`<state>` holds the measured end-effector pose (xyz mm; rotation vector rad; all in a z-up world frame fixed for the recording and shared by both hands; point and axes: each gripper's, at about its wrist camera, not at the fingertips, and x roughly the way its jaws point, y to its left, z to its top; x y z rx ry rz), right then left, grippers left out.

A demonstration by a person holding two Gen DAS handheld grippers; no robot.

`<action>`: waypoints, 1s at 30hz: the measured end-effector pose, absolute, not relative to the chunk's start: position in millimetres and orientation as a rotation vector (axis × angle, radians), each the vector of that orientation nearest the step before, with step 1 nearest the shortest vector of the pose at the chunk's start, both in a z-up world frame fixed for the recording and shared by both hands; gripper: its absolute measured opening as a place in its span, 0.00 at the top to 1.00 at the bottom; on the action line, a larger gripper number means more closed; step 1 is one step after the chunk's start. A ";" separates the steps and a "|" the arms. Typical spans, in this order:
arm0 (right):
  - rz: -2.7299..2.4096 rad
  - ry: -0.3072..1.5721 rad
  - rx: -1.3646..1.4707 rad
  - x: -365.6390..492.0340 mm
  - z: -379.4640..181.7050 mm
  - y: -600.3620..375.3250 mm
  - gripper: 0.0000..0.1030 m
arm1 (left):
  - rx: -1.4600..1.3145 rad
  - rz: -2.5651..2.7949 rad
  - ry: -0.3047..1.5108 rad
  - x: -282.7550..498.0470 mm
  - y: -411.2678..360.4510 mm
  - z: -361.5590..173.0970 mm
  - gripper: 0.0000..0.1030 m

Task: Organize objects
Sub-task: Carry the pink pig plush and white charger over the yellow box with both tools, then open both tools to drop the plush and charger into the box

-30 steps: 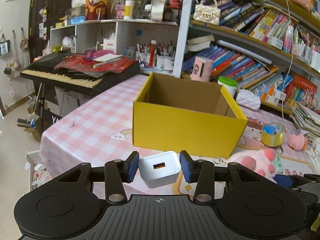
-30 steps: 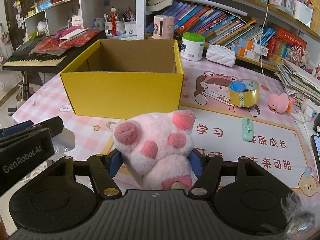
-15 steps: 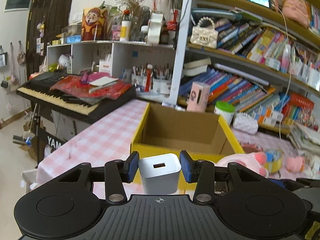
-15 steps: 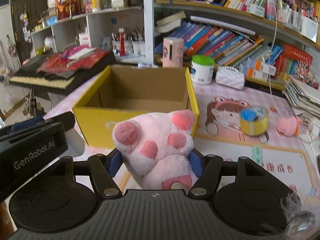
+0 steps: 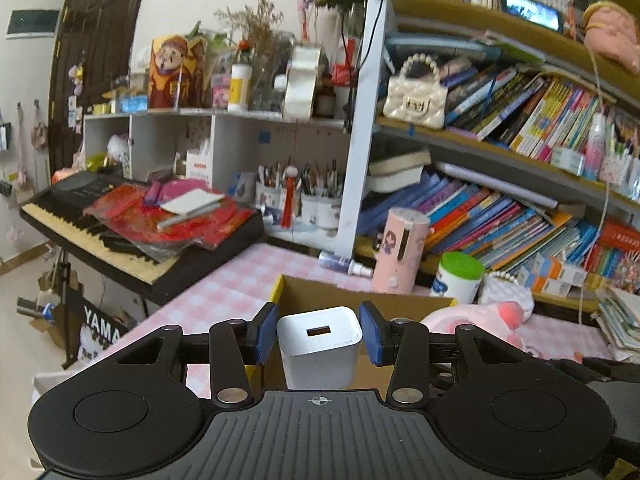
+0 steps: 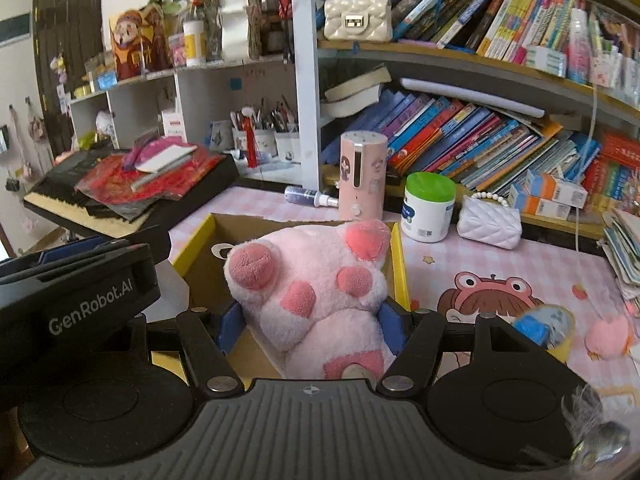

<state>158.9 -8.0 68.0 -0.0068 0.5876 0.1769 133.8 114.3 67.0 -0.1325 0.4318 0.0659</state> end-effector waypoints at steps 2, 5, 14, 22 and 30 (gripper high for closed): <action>0.189 0.606 -0.030 173.8 57.6 -6.7 0.37 | -0.125 0.067 0.460 144.5 112.2 58.4 0.59; 0.220 0.629 -0.098 193.4 39.5 -2.8 0.37 | -0.102 0.078 0.508 160.5 107.7 42.7 0.59; 0.369 0.741 -0.201 228.6 -4.3 4.4 0.37 | -0.078 0.132 0.616 187.7 109.1 11.3 0.59; 0.562 0.839 -0.107 252.5 -14.6 -9.2 0.35 | -0.113 0.155 0.667 196.3 112.1 0.1 0.59; 0.692 0.914 -0.096 270.6 -17.9 -13.8 0.35 | -0.145 0.166 0.690 198.6 114.1 -4.7 0.59</action>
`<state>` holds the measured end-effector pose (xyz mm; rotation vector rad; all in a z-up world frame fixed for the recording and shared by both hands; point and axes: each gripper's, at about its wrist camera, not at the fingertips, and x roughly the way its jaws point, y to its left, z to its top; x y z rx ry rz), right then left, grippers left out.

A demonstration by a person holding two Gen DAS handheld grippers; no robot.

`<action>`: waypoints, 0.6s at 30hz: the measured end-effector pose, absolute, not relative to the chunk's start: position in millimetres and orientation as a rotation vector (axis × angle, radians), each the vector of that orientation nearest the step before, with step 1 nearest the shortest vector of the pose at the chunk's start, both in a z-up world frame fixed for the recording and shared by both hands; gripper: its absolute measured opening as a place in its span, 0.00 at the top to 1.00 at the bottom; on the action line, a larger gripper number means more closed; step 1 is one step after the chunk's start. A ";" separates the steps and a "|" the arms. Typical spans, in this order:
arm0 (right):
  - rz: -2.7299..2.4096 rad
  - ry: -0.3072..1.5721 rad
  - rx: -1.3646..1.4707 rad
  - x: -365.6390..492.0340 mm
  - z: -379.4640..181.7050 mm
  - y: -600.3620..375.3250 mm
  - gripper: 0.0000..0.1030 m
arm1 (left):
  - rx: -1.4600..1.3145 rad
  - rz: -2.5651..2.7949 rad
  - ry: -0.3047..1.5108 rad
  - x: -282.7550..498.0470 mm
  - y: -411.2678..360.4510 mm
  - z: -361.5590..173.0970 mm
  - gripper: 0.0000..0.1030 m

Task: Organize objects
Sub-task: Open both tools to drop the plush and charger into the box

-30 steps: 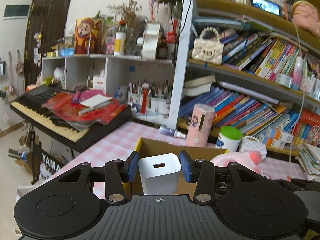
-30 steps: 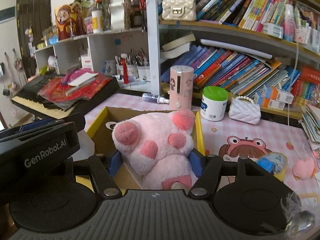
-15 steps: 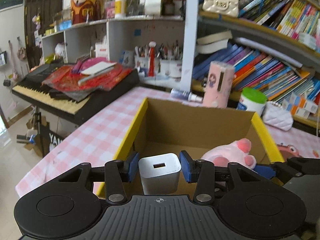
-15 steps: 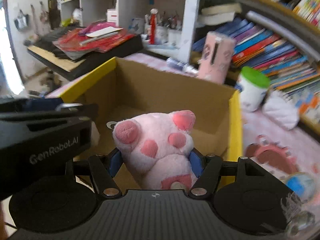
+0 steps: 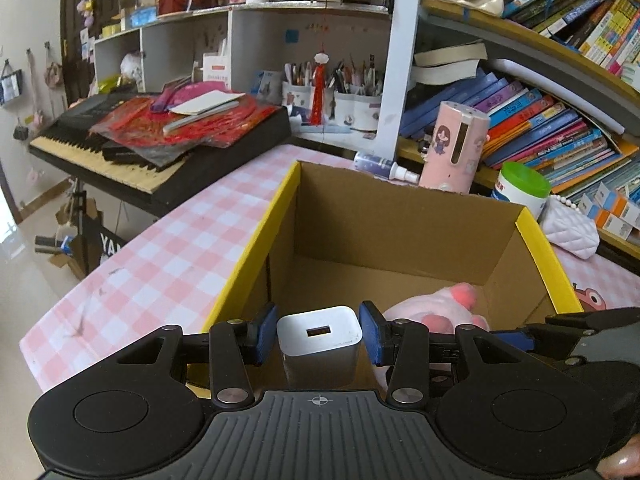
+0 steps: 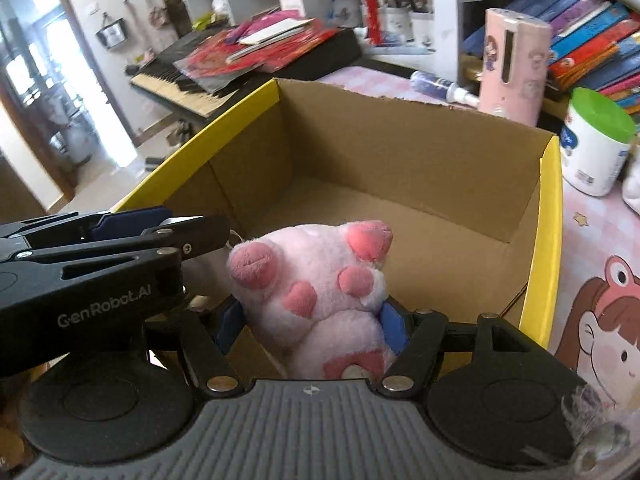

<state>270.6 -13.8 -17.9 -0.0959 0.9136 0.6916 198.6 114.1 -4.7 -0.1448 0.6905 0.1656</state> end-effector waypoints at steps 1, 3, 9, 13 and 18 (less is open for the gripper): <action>0.699 0.922 -0.097 272.1 -18.1 -14.0 0.35 | -0.150 0.165 0.693 199.1 114.6 -5.1 0.59; 0.700 0.929 -0.095 274.1 -18.4 -13.9 0.35 | -0.154 0.166 0.697 200.1 115.1 -5.7 0.59; 0.663 0.893 -0.097 265.4 -15.1 -12.6 0.28 | -0.157 0.147 0.672 195.1 112.8 0.4 0.52; 0.616 0.812 -0.102 249.9 0.1 -12.2 0.15 | -0.147 0.135 0.605 182.6 109.7 15.9 0.32; 0.522 0.677 -0.143 216.0 28.3 -9.5 0.10 | -0.160 0.169 0.496 155.8 113.9 35.5 0.13</action>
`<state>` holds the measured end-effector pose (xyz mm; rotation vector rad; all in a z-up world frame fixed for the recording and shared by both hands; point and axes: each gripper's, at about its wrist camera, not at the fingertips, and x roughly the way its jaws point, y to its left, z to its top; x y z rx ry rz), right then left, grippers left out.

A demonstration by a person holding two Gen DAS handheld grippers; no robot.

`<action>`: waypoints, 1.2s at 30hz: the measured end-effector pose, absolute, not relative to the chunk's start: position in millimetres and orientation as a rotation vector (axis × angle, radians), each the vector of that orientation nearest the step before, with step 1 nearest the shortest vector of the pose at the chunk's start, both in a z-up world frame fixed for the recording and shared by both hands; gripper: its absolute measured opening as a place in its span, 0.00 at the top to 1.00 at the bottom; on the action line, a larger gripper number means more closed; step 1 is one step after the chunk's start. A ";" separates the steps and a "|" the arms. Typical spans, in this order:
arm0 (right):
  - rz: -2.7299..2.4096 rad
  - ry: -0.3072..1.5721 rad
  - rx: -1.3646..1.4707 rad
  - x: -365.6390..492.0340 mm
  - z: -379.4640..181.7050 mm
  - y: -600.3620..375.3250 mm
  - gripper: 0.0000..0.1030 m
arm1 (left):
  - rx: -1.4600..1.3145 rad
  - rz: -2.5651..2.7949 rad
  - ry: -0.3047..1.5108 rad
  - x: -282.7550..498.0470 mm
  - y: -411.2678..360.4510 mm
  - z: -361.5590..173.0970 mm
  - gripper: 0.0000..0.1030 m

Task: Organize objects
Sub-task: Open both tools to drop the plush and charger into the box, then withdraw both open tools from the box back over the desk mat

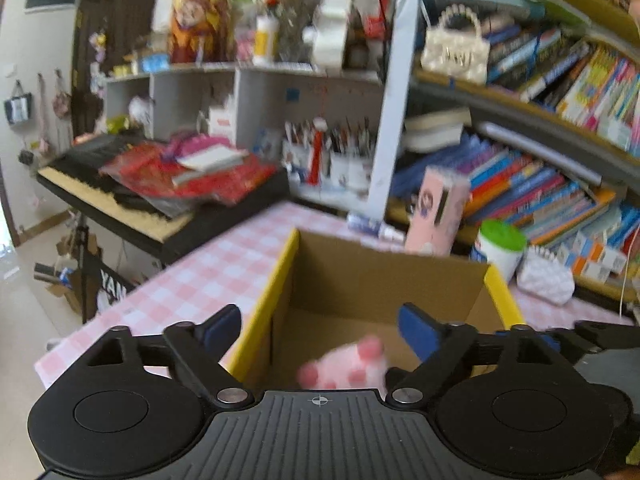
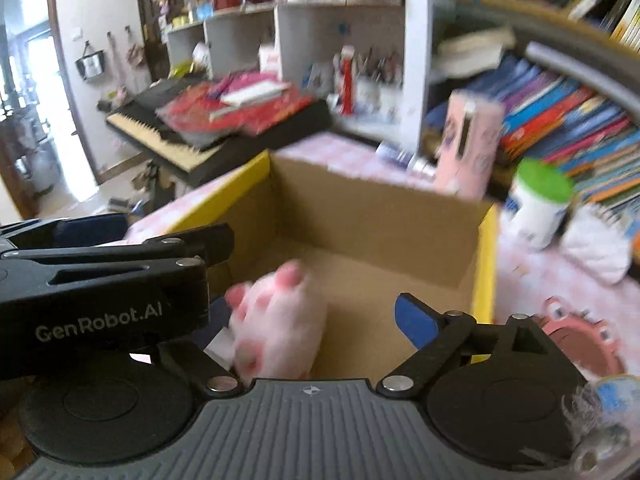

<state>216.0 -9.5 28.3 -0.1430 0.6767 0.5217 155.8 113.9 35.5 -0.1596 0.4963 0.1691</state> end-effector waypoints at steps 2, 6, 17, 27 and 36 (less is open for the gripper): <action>0.476 0.646 -0.149 203.7 36.3 -9.7 0.07 | -0.161 0.177 0.471 144.6 116.3 40.2 0.09; 0.401 0.597 -0.162 179.9 45.2 -16.4 0.05 | -0.155 0.214 0.450 119.8 122.4 43.0 0.05; 0.155 0.516 -0.243 100.7 28.8 -29.5 0.02 | -0.108 0.259 0.503 62.8 124.3 23.3 0.04; 0.077 0.563 -0.256 51.3 11.2 -32.5 0.02 | -0.072 0.277 0.544 21.5 127.4 10.1 0.04; -0.043 0.592 -0.244 20.8 3.0 -44.9 0.02 | -0.030 0.247 0.589 -2.0 122.5 1.6 0.04</action>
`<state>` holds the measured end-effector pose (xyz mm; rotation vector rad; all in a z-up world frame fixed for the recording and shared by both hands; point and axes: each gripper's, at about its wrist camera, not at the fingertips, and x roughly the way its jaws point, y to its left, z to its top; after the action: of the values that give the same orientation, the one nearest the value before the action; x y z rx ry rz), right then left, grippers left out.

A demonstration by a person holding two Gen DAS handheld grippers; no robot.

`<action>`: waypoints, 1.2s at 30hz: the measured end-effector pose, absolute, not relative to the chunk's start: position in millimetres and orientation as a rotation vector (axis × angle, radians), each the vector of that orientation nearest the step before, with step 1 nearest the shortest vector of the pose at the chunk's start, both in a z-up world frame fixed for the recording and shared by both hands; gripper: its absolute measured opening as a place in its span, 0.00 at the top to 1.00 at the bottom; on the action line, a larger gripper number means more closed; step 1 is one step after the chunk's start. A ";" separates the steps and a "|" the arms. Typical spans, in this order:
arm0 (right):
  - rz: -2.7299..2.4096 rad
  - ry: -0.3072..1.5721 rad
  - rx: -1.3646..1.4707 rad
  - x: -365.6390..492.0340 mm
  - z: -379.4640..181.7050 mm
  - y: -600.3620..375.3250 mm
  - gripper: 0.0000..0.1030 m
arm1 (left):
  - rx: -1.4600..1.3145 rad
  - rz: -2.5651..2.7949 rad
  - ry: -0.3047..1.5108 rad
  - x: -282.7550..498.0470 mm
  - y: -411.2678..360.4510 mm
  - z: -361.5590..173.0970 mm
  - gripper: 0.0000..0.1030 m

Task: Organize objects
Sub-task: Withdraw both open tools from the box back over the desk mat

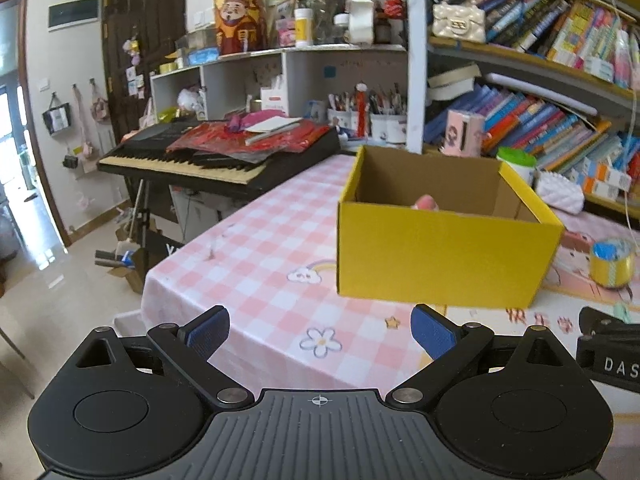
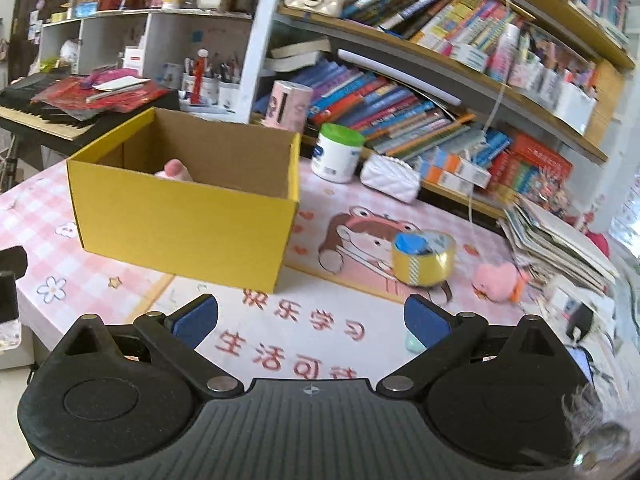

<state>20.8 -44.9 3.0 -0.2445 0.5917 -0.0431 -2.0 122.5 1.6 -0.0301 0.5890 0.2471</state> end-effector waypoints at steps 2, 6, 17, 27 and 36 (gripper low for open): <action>-0.055 0.600 -0.242 14.3 0.5 -46.3 0.02 | -0.014 0.231 0.597 -5.8 119.0 -0.2 0.04; -0.074 0.619 -0.238 4.5 -3.8 -49.6 0.02 | 0.017 0.198 0.617 -14.0 111.9 -5.3 0.04; -0.156 0.674 -0.192 -15.5 -10.1 -62.8 0.02 | 0.056 0.112 0.658 -22.7 86.7 -11.3 0.04; -0.242 0.700 -0.165 -23.2 -13.3 -86.5 0.01 | 0.074 0.029 0.666 -15.3 54.0 -13.8 0.04; -0.318 0.713 -0.101 -19.1 -16.0 -127.5 0.01 | 0.126 -0.050 0.665 -1.9 14.8 -15.4 0.04</action>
<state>-19.1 -127.5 -16.0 -0.1011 0.7129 -0.3183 -1.9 14.8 -15.4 0.1259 0.6652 -0.0497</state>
